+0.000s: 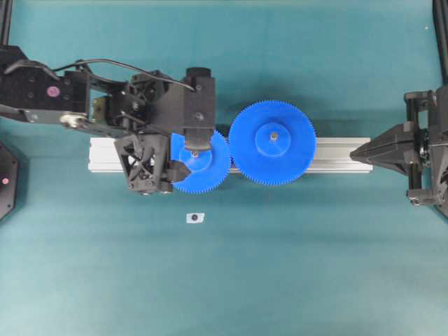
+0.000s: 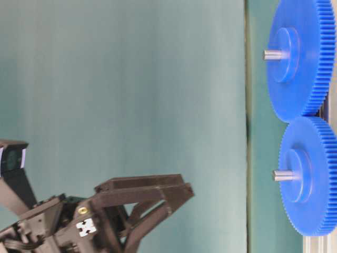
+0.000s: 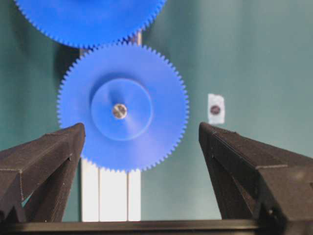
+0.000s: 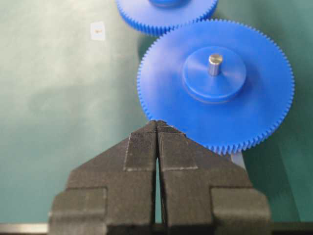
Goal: Insert the small gear onto the shaft.
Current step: 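Open the left gripper and pull it back from the gear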
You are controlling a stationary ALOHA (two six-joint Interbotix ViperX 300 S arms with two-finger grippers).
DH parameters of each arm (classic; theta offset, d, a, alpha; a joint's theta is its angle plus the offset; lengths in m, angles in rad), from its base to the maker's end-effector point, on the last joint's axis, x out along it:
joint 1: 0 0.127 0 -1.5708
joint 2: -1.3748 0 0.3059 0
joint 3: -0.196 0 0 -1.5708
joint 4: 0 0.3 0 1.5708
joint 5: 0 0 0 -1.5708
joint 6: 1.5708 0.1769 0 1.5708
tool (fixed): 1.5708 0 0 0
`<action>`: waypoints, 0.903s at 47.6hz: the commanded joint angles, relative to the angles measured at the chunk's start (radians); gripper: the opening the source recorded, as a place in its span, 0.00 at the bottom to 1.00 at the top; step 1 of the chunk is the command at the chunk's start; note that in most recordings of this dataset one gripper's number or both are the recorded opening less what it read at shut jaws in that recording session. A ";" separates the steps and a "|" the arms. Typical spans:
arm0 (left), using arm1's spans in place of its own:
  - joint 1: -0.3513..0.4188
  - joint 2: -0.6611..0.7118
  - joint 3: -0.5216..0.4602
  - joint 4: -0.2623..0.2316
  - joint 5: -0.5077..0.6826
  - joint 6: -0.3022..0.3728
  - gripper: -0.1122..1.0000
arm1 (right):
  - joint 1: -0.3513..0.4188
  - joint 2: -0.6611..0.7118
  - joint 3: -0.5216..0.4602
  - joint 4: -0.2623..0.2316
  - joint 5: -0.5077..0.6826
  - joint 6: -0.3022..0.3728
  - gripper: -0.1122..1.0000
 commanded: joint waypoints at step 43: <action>-0.006 -0.064 -0.009 0.003 -0.002 0.005 0.90 | -0.002 0.003 -0.014 0.002 -0.006 0.012 0.09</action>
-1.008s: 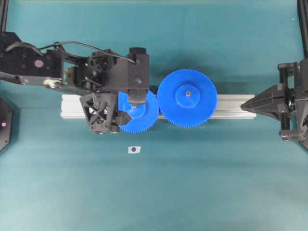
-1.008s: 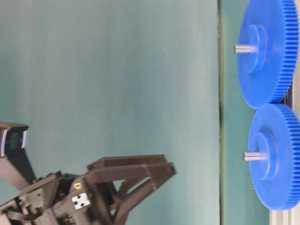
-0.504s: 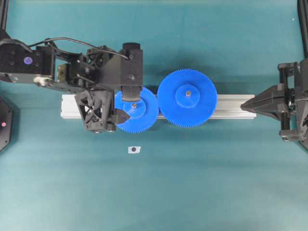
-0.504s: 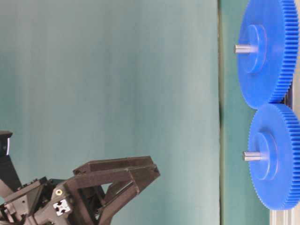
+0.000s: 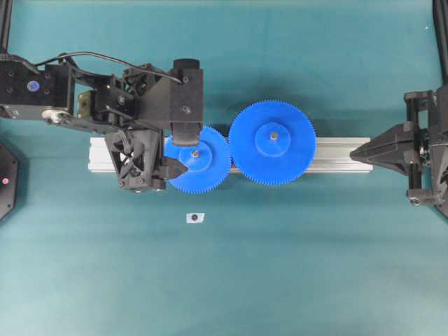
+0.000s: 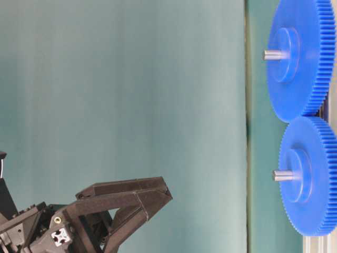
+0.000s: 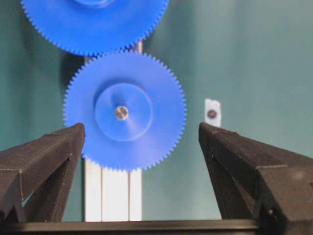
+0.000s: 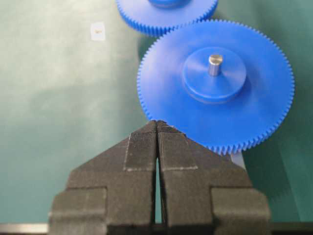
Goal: Insert the small gear onto the shaft.
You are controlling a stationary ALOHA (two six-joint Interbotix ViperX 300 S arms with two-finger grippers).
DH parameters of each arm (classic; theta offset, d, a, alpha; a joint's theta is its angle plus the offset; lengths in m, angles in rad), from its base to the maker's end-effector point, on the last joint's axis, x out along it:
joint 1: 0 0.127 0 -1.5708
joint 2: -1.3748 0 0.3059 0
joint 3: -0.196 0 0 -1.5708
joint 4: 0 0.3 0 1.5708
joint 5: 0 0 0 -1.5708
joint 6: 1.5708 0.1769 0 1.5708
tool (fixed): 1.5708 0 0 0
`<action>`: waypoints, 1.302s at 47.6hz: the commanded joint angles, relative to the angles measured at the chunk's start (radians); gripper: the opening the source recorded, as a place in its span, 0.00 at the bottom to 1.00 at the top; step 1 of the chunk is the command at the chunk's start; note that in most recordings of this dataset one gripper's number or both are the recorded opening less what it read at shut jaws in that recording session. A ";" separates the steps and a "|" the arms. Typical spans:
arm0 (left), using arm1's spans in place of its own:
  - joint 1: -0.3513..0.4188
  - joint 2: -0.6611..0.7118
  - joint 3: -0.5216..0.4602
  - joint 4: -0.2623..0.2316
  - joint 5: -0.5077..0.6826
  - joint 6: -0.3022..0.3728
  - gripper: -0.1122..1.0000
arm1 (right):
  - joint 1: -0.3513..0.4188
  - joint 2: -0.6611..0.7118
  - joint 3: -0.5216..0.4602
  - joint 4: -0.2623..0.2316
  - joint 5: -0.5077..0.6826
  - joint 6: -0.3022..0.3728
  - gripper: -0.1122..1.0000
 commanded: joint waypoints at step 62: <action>-0.003 -0.023 0.005 0.002 -0.005 0.002 0.90 | 0.000 -0.038 -0.003 0.002 0.006 0.012 0.09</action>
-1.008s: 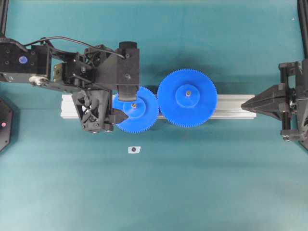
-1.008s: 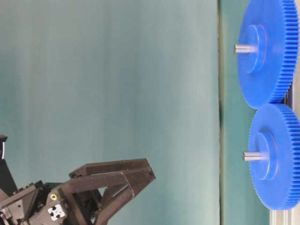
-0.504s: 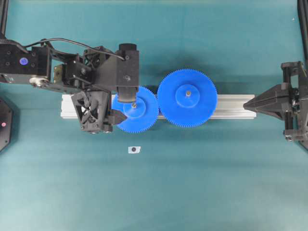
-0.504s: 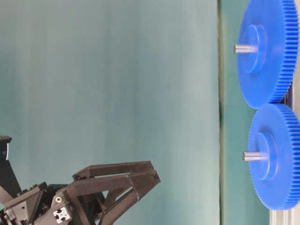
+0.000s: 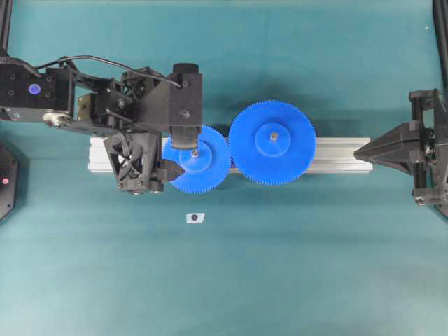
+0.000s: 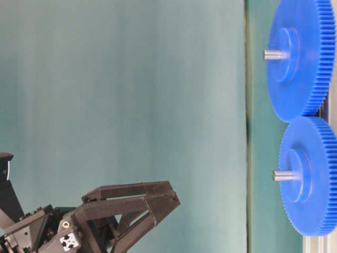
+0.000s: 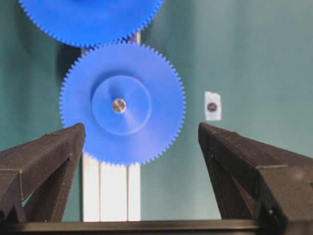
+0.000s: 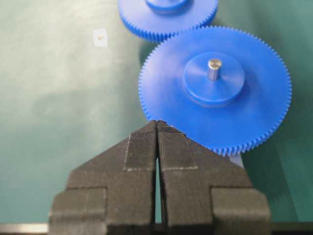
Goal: Insert the small gear onto the shaft.
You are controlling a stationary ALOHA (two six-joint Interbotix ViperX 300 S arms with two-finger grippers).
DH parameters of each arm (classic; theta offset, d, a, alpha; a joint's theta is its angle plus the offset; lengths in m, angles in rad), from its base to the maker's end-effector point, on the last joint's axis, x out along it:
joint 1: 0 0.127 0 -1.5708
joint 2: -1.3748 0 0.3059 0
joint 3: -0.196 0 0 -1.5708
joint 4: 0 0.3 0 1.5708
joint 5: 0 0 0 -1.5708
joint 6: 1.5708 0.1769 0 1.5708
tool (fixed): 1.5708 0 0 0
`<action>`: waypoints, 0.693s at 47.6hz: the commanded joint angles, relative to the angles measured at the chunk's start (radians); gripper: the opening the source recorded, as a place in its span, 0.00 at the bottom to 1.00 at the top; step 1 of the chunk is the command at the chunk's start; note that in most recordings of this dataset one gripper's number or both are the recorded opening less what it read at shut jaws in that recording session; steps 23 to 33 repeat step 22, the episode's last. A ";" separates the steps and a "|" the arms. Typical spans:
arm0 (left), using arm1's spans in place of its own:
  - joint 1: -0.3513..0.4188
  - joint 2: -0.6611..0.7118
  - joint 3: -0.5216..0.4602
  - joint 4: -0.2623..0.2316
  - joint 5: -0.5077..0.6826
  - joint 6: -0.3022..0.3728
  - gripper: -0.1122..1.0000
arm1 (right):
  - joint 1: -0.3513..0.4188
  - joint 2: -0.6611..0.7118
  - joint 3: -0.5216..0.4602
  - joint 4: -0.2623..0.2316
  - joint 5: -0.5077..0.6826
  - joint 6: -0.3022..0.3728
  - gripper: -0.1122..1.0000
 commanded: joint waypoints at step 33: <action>-0.005 -0.020 -0.011 0.003 -0.005 0.002 0.90 | 0.000 0.003 0.002 0.000 -0.005 0.055 0.09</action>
